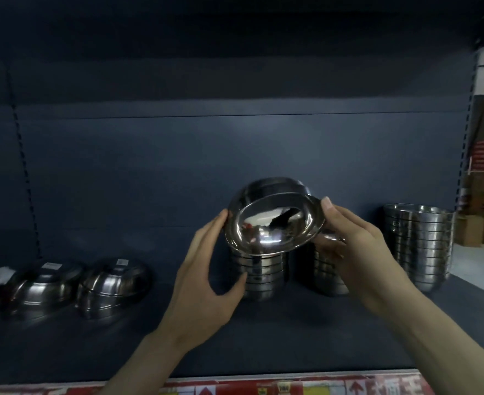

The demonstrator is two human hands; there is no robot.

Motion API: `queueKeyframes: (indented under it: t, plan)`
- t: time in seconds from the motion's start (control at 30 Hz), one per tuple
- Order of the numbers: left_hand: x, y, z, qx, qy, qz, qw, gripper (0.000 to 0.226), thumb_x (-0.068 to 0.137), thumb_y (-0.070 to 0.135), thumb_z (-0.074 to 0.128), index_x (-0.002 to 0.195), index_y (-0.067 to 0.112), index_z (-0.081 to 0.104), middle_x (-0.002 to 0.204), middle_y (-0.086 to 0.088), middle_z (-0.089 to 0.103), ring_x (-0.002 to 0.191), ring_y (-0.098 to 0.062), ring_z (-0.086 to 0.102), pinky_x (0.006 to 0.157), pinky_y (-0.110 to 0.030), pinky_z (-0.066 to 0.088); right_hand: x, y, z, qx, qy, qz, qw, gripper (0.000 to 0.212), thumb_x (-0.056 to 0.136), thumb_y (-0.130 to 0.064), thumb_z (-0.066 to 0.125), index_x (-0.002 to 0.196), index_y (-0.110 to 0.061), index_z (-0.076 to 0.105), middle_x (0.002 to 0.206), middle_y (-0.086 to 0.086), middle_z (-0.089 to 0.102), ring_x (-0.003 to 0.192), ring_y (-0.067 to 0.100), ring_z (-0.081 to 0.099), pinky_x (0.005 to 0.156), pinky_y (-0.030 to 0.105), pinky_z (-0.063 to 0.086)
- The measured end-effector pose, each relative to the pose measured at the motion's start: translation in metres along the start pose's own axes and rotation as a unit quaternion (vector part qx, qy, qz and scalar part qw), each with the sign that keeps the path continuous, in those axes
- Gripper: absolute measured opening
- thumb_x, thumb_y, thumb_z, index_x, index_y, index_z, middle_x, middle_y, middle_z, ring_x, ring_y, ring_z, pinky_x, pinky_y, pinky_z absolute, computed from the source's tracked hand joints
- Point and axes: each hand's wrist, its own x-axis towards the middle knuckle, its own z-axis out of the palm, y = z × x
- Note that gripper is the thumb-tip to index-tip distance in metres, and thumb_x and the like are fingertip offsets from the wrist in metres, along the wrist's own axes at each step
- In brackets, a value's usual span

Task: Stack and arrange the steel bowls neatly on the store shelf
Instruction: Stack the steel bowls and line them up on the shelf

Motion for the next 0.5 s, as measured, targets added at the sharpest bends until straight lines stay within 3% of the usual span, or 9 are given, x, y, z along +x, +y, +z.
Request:
queueKeyframes:
  t: [0.1, 0.2, 0.3, 0.4, 0.5]
  plan:
    - [-0.005, 0.000, 0.002, 0.026, -0.010, 0.024, 0.999, 0.108, 0.087, 0.004, 0.086, 0.168, 0.032, 0.021, 0.171, 0.021, 0.028, 0.159, -0.002, 0.027, 0.125, -0.015, 0.024, -0.001, -0.006, -0.002, -0.011, -0.006, 0.034, 0.999, 0.039, 0.100, -0.053, 0.063, 0.113, -0.020, 0.080, 0.102, 0.000, 0.083, 0.081, 0.009, 0.076, 0.091, 0.038, 0.045]
    - [-0.007, 0.000, 0.005, 0.029, -0.003, 0.029, 0.999, 0.118, 0.086, 0.007, 0.087, 0.167, 0.048, 0.011, 0.173, 0.028, 0.020, 0.160, 0.003, 0.019, 0.124, -0.009, 0.019, -0.005, -0.008, 0.000, -0.028, -0.016, 0.048, 0.998, 0.042, 0.099, -0.057, 0.061, 0.114, -0.023, 0.080, 0.107, 0.001, 0.083, 0.089, 0.011, 0.074, 0.096, 0.040, 0.047]
    - [-0.005, 0.002, 0.004, 0.009, 0.020, 0.013, 1.000, 0.117, 0.084, 0.018, 0.090, 0.163, 0.056, 0.012, 0.170, 0.031, 0.024, 0.158, 0.005, 0.023, 0.123, -0.009, 0.021, -0.011, -0.009, 0.001, -0.044, -0.038, 0.041, 0.997, 0.041, 0.099, -0.059, 0.058, 0.114, -0.029, 0.081, 0.106, -0.008, 0.083, 0.084, 0.005, 0.075, 0.090, 0.037, 0.045]
    - [-0.001, 0.000, 0.000, -0.014, 0.028, -0.014, 0.999, 0.117, 0.080, 0.028, 0.093, 0.160, 0.063, 0.015, 0.167, 0.033, 0.032, 0.156, 0.006, 0.029, 0.125, -0.016, 0.027, -0.014, -0.012, 0.002, -0.050, -0.049, 0.035, 0.997, 0.045, 0.099, -0.062, 0.055, 0.117, -0.031, 0.081, 0.111, -0.007, 0.082, 0.100, 0.012, 0.075, 0.095, 0.039, 0.046]
    - [0.000, -0.001, -0.001, -0.058, 0.034, -0.045, 0.997, 0.117, 0.073, 0.028, 0.096, 0.158, 0.059, 0.023, 0.161, 0.034, 0.041, 0.152, 0.005, 0.037, 0.125, -0.027, 0.034, -0.017, -0.013, 0.003, -0.051, -0.069, 0.030, 0.996, 0.044, 0.103, -0.061, 0.048, 0.126, -0.037, 0.077, 0.120, -0.013, 0.080, 0.120, 0.014, 0.071, 0.115, 0.046, 0.043]
